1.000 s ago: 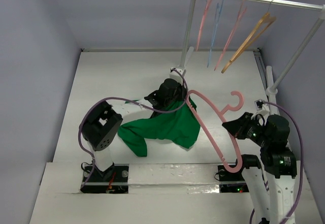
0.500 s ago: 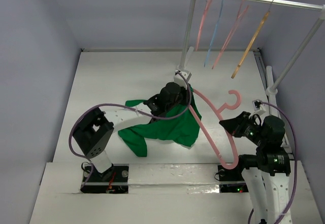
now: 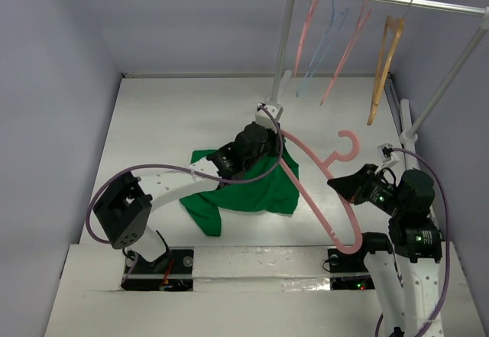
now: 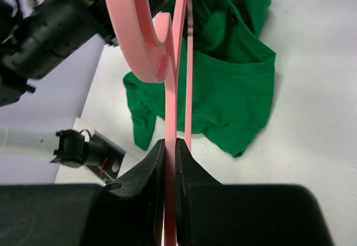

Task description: Place the t-shirt on the hanger

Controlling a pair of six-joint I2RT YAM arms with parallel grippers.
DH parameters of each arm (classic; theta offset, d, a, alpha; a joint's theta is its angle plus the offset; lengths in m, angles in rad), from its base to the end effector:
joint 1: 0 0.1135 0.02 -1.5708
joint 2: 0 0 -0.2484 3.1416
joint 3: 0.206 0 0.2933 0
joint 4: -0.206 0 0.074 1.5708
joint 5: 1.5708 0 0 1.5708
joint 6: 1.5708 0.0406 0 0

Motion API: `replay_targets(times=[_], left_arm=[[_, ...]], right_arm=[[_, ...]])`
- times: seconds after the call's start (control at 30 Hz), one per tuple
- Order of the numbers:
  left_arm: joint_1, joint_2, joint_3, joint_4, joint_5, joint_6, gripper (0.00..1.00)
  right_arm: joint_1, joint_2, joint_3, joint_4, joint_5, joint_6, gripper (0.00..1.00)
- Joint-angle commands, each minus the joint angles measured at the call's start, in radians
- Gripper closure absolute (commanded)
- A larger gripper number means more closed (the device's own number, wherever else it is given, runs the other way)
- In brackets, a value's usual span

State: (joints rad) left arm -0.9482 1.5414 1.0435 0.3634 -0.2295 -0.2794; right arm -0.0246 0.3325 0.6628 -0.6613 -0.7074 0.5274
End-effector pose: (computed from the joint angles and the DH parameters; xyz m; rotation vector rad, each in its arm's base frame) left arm 0.2443 -0.3245 0.2622 0.4069 1.7067 -0.7141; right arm 0.1371 0.0230 0.3104 0.0357 1.9453 1.0069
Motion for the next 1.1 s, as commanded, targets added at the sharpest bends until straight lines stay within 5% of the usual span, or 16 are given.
replay_targets(times=[0.0, 0.4, 0.6, 0.87, 1.07], left_arm=[[0.014, -0.067, 0.055, -0.009, -0.056, 0.028, 1.0], [0.049, -0.063, 0.153, -0.069, -0.074, 0.063, 1.0], [0.023, -0.07, 0.136, -0.069, 0.002, 0.036, 1.0], [-0.008, -0.147, 0.092, -0.11, -0.139, 0.035, 1.0], [-0.008, -0.147, 0.144, -0.138, -0.198, 0.088, 1.0]], right_arm=[[0.008, 0.002, 0.101, -0.03, -0.122, -0.063, 1.0], [0.04, 0.023, 0.089, -0.089, -0.176, -0.11, 1.0], [0.04, 0.056, 0.043, 0.133, -0.162, -0.044, 1.0], [0.051, 0.062, 0.098, 0.272, -0.018, -0.029, 1.0], [0.051, 0.057, 0.164, 0.154, -0.044, -0.082, 1.0]])
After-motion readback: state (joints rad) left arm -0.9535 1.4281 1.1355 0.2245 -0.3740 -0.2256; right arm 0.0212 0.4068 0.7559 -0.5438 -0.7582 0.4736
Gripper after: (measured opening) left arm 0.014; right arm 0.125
